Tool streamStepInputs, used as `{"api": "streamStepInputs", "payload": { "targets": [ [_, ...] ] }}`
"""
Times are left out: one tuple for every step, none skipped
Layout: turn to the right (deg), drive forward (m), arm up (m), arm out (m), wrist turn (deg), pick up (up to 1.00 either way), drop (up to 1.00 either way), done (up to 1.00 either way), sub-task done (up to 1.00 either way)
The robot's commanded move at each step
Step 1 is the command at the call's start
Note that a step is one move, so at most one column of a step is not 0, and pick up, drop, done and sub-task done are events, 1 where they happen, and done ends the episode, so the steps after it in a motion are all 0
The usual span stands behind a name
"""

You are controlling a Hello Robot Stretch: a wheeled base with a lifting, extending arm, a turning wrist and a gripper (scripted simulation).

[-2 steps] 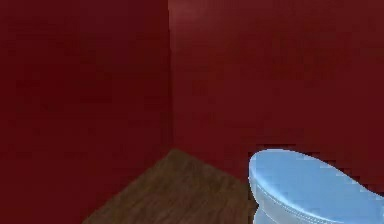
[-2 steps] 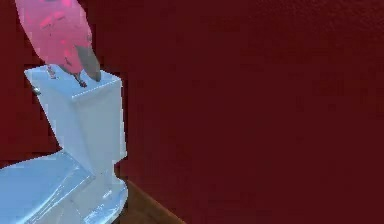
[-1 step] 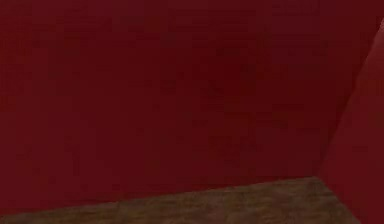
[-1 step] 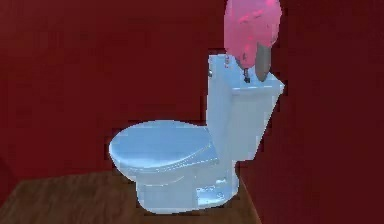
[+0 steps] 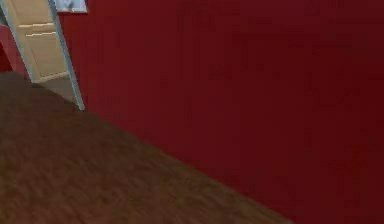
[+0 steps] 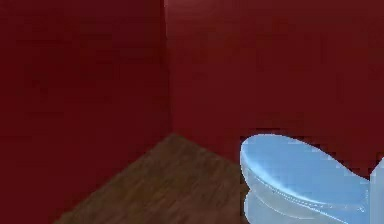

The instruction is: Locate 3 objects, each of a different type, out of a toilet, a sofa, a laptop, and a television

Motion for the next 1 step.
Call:
{"api": "streamStepInputs", "payload": {
  "targets": [
    [-42.0, 0.00, 0.00, 0.00, 0.0, 0.00, 0.00, 0.00, 0.00]
  ]
}}
